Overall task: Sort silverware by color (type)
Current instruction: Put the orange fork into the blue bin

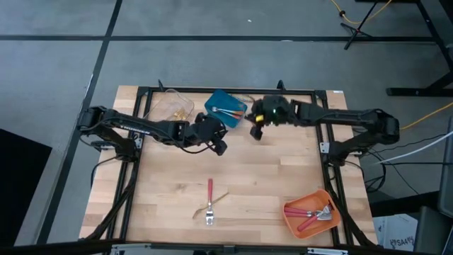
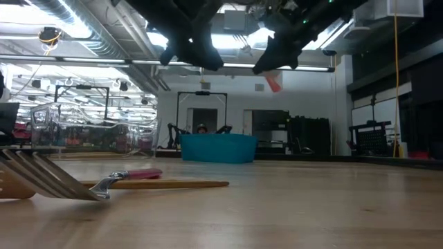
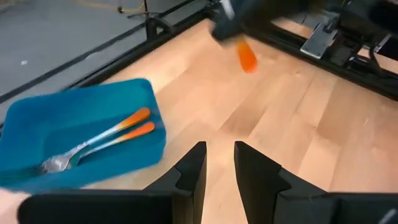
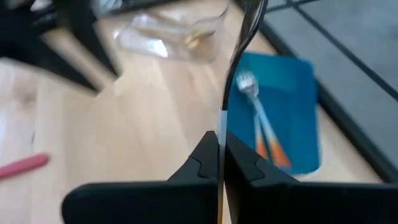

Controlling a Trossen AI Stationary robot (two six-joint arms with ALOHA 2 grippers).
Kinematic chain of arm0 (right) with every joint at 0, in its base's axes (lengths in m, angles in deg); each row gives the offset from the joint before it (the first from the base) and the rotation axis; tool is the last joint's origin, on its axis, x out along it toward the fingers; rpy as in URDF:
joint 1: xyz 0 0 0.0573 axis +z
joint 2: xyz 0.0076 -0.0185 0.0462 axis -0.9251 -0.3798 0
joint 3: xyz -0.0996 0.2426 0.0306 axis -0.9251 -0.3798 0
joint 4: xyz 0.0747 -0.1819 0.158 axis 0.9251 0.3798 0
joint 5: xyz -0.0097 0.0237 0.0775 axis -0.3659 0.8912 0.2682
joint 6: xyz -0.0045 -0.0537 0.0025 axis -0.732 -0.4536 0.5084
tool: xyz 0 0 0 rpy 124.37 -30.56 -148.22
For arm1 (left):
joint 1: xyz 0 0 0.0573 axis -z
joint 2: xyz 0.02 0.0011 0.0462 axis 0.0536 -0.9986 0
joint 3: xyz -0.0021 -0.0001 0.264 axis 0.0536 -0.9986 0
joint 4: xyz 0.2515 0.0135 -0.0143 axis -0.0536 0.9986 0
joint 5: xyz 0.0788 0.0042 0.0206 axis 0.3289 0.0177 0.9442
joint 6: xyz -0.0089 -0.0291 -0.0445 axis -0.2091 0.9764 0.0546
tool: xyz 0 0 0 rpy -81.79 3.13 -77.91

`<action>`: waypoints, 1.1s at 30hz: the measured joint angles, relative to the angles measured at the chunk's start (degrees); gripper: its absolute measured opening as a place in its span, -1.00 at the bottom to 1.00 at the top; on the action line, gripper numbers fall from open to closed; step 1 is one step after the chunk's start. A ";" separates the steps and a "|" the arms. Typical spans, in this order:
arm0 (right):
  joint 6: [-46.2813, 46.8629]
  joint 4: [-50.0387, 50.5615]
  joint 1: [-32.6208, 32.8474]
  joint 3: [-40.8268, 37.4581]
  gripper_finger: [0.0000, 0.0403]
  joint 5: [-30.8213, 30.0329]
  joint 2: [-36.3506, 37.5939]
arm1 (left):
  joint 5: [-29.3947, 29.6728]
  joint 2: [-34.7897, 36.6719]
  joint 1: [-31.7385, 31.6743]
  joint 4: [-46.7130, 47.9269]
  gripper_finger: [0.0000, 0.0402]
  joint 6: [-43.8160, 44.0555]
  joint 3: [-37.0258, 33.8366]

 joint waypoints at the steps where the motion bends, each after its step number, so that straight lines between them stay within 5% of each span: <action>1: -0.74 -0.96 -1.57 0.00 -1.00 1.15 0.00 | 0.00 0.00 -0.02 0.72 -0.62 0.57 0.00; 10: -4.85 -7.29 -13.85 0.77 -1.00 11.44 -1.71 | -0.11 -0.39 -0.02 2.25 -0.62 0.87 0.00; 16: -5.79 -6.61 -17.40 8.88 -1.00 18.65 -9.79 | -0.11 -0.37 -0.02 2.14 -0.62 0.87 0.00; 25: -15.09 3.69 -17.75 24.72 -1.00 19.33 -25.77 | -0.25 -0.37 -0.02 2.38 -0.62 0.86 0.00; 33: -18.37 4.82 -17.73 28.83 -1.00 19.76 -35.10 | -0.35 -0.37 0.00 3.69 -0.62 0.86 0.00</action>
